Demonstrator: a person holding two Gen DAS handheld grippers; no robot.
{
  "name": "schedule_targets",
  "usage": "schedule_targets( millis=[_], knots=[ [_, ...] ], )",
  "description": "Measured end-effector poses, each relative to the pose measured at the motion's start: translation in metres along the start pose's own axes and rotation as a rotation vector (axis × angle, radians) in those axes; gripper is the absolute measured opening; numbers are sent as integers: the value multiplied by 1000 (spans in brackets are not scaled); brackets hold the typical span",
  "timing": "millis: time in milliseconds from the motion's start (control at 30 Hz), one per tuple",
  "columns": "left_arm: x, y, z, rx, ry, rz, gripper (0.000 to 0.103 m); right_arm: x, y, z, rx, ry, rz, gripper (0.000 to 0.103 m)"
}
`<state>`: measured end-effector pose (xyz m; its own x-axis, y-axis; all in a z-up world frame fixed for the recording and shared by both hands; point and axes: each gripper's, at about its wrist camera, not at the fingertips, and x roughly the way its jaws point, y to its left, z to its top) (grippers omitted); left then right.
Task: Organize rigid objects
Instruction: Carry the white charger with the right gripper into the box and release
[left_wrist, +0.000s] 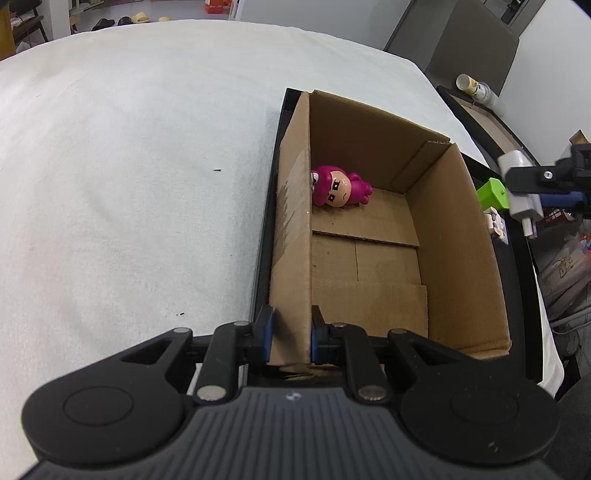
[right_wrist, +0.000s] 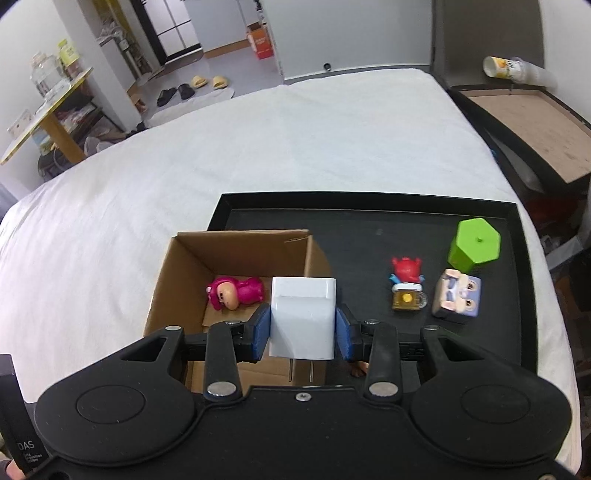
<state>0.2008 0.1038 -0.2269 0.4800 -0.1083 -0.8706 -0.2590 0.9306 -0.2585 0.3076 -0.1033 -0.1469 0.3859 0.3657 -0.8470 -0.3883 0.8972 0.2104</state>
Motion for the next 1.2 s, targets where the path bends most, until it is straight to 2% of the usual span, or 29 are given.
schedule_targets(
  millis=[300, 433, 533, 600, 833, 1200],
  knots=[
    [1, 6, 0, -28, -4, -17, 16, 21, 34, 6, -110, 51, 1, 37],
    [-1, 9, -1, -37, -5, -27, 17, 28, 44, 14, -149, 44, -5, 37],
    [-1, 10, 0, -33, -4, -27, 17, 31, 45, 22, -162, 28, -22, 47],
    [-1, 10, 0, -28, -7, -40, 21, 30, 42, 25, -146, 26, -36, 48],
    [2, 10, 2, -37, 8, -31, 21, 16, 19, 23, -80, 37, 1, 50],
    [-2, 6, 3, -42, -24, -10, 21, -5, -8, 12, -75, 53, 32, 64]
  ],
)
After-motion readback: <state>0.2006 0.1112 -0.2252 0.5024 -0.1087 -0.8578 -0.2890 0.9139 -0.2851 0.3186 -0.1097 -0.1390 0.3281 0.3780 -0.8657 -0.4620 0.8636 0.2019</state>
